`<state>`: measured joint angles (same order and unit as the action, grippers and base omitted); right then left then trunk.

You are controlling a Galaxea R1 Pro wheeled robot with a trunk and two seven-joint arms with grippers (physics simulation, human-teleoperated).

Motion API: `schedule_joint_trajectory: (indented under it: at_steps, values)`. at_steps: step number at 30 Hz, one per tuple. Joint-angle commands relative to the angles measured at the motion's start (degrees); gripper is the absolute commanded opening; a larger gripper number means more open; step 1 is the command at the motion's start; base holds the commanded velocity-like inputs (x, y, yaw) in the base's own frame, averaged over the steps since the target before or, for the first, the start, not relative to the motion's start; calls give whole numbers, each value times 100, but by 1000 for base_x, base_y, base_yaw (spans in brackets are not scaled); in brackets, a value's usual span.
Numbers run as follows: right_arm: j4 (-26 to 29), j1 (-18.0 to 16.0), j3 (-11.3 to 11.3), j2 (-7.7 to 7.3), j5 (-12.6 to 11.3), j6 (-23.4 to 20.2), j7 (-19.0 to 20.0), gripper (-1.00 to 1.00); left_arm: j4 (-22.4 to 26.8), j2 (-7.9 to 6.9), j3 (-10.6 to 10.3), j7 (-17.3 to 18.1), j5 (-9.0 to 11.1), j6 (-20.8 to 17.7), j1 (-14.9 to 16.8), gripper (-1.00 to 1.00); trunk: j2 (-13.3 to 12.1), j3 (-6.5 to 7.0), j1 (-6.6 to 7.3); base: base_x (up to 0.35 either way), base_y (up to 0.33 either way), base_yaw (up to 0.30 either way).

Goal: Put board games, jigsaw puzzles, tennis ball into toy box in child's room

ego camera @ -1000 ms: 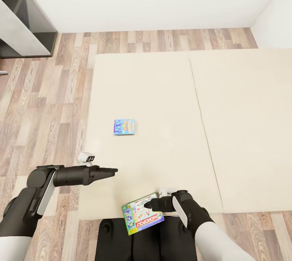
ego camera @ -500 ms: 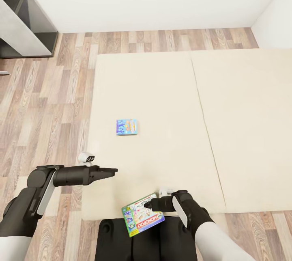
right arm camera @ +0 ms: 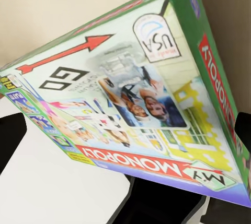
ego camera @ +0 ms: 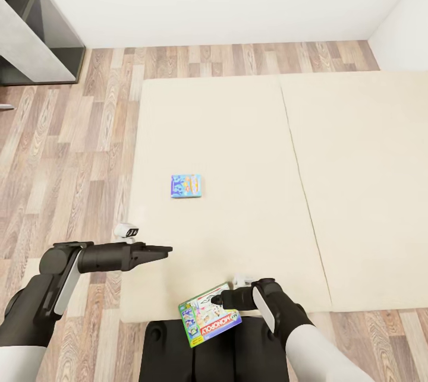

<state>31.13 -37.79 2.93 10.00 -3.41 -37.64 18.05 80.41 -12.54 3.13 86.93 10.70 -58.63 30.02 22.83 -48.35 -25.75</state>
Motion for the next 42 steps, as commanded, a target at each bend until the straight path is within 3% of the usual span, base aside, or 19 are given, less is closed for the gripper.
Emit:
schedule_joint_trajectory:
  at_steps: [1,17,27,42]
  values:
    - [7,-1,6,0,-33,-33,-14,100,2,-2,-2,18,2,-61,0,100,9,-6,-3,0,0,0]
    - [-1,-1,-2,-14,-30,-33,-34,100,1,0,-4,19,11,-61,0,100,9,-6,-3,0,0,0]
    - [-1,-1,-7,-169,-48,-49,-25,100,1,5,-5,18,11,-61,2,100,9,-6,-3,0,0,0]
    - [-1,-1,-20,-191,-47,-91,-3,100,1,2,-5,20,11,-61,1,100,9,-6,-3,0,0,0]
